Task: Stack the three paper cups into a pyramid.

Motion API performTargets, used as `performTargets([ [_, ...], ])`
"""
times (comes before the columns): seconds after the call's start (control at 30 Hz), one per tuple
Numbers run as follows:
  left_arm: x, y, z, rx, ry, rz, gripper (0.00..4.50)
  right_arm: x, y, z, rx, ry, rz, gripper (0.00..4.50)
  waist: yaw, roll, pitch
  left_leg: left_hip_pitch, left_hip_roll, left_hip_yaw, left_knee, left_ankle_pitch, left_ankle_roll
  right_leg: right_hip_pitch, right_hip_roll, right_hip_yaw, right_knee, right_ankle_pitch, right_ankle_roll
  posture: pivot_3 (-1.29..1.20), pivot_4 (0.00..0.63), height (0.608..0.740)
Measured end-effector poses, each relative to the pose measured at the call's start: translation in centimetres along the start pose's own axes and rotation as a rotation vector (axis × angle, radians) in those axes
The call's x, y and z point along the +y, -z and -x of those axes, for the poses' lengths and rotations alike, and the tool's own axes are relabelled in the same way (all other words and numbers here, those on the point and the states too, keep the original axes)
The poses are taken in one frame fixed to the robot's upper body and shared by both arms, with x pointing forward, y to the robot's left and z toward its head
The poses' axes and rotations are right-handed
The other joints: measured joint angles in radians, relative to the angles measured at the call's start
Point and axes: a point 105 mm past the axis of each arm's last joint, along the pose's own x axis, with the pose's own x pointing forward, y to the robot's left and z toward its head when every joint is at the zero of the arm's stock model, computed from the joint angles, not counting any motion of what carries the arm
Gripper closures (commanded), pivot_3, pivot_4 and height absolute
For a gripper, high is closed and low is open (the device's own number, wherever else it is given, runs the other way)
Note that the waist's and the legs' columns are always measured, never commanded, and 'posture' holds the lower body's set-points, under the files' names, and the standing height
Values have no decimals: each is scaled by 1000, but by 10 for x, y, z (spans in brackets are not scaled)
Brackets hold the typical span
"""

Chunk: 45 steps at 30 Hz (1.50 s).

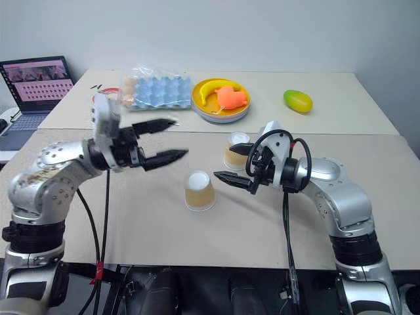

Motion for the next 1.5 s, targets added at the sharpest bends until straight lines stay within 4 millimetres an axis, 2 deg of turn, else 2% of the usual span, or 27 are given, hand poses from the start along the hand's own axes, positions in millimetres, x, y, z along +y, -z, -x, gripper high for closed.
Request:
performTargets([
  [0.1,37,7,10,-17,-408,-72,19,-1,0,-1,-9,-2,0,0,-1,0,0,2,0,0,1,0,0,3,0,0,-1,1,1,0,150,641],
  [0.17,50,33,37,40,-723,-154,19,-1,0,-2,-12,-6,-3,0,-9,0,0,3,0,0,1,0,1,4,0,2,-2,1,1,0,150,641],
  [0.2,46,49,48,81,-810,-159,19,-1,1,-2,-11,-4,-5,0,-10,0,0,2,0,0,1,0,1,4,0,2,-1,1,1,0,150,641],
  [0.3,30,84,65,188,-928,-150,19,-2,3,-3,-10,-4,-14,0,-1,-1,1,2,0,-1,0,0,1,3,0,0,-1,1,1,0,150,641],
  [0.37,23,94,77,212,-1011,-150,19,-1,3,-4,-12,-11,-16,0,5,-1,1,2,0,-1,0,-1,0,3,0,0,0,1,1,0,150,641],
  [0.47,25,98,95,219,-1122,-128,19,1,3,-6,-15,-24,-18,0,4,-1,1,3,-1,-1,1,0,0,3,0,0,0,1,2,0,150,641],
  [0.57,32,101,107,230,-1167,-129,19,1,3,-7,-16,-27,-20,0,1,-1,1,3,-1,-1,1,0,0,2,0,0,0,1,2,0,150,641],
  [0.67,49,113,109,250,-1171,-127,19,3,3,-9,-23,-34,-24,0,2,-1,1,2,-1,-1,1,0,0,1,0,0,0,1,1,0,150,641],
  [0.93,74,116,76,190,-1052,-79,19,4,0,-9,-37,-39,-24,0,3,-1,1,-3,-1,-1,1,0,0,0,0,-1,-2,1,2,0,150,641],
  [1.07,83,120,68,191,-1029,-69,19,0,-9,-2,-65,1,-9,0,1,-1,1,-3,-1,-2,0,0,0,0,0,-1,-2,1,2,0,150,641],
  [1.33,110,113,57,164,-1049,-44,19,0,-9,2,-70,21,-15,0,-1,-1,1,-3,-1,-2,0,0,0,0,0,-1,-2,1,2,0,150,641],
  [1.5,113,115,50,162,-1023,-29,19,-1,-7,2,-64,38,-22,0,-1,-1,1,-3,-1,-2,0,0,0,0,0,-1,-2,1,2,0,150,641],
])
